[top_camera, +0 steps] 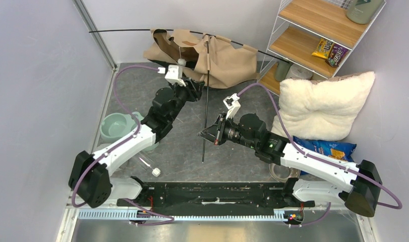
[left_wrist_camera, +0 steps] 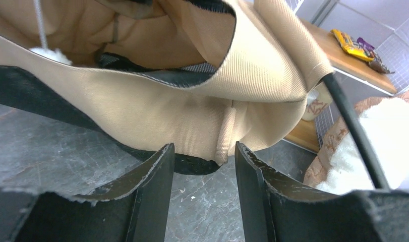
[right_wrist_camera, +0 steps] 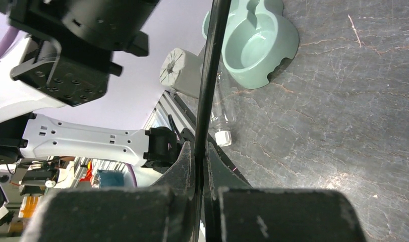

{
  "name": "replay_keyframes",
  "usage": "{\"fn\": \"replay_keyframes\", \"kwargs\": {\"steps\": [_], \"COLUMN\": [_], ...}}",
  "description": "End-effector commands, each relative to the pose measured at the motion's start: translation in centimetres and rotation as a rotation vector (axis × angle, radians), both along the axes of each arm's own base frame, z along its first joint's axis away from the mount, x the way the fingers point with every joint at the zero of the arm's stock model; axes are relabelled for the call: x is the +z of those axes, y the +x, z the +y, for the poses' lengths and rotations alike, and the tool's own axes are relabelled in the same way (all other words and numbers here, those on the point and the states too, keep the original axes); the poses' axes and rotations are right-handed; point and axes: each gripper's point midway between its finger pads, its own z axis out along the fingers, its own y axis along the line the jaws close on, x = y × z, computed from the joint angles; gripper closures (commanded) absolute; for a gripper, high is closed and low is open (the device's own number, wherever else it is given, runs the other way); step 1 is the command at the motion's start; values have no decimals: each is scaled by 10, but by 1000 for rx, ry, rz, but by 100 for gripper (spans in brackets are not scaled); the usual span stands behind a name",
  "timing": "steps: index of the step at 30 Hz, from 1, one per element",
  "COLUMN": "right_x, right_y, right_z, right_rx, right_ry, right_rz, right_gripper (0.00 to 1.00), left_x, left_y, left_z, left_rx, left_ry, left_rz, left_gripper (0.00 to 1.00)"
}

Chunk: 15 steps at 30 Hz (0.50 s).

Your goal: Set up the pet tent

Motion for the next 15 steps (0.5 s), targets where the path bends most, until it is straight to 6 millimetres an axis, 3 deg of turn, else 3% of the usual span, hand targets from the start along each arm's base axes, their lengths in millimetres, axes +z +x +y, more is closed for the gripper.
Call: {"fn": "replay_keyframes", "kwargs": {"steps": [1,8,15], "right_x": [26,26,26], "right_y": [12,13,13], "right_z": [-1,1,3], "right_rx": [-47,-43,-38], "right_ry": [52,53,55], "right_rz": [-64,-62,-58], "right_gripper": [100,100,100], "left_x": [32,20,8], "left_y": [-8,-11,2], "left_z": [25,5,-11], "left_rx": [85,-21,-53], "left_ry": [-13,40,59], "left_rz": [-42,1,22], "left_gripper": [45,40,40]}}
